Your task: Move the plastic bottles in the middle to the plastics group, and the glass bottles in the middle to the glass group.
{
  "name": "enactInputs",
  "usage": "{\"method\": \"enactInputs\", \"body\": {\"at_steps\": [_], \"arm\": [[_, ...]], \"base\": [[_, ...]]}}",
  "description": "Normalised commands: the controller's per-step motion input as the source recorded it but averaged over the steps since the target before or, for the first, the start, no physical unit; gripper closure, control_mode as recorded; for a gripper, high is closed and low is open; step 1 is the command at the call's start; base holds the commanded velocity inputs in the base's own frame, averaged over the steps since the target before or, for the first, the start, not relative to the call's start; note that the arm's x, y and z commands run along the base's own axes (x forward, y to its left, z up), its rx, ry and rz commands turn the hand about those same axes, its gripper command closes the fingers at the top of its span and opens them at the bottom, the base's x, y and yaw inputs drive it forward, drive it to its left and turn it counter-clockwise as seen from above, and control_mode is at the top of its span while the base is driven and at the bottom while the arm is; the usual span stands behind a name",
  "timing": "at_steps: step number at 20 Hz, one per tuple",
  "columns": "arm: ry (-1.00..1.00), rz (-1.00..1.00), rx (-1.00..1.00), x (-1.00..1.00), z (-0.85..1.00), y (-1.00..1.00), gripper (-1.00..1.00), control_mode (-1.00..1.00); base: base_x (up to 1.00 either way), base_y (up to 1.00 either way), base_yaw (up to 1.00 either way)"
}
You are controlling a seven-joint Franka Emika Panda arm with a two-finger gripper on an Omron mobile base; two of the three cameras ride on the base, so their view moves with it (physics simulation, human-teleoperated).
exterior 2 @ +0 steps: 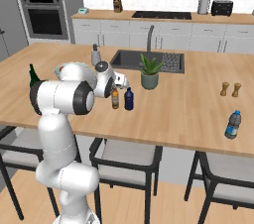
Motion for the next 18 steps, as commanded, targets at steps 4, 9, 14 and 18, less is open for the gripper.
{"method": "enactInputs", "body": {"at_steps": [4, 9, 14, 18], "arm": [[0.0, 0.02, 0.0, 0.17, -0.12, -0.01, -1.0, -1.0], [0.0, 0.01, 0.0, 0.16, -0.11, -0.03, -1.0, -1.0], [0.0, 0.01, 0.0, 0.13, -0.07, -0.01, -1.0, -1.0], [-0.03, 0.01, 0.0, 0.0, -0.05, 0.0, 1.0, -1.0]], "base": [[0.0, 0.0, 0.0], [0.0, 0.0, 0.0], [0.0, 0.0, 0.0], [0.0, 0.0, 0.0]]}}
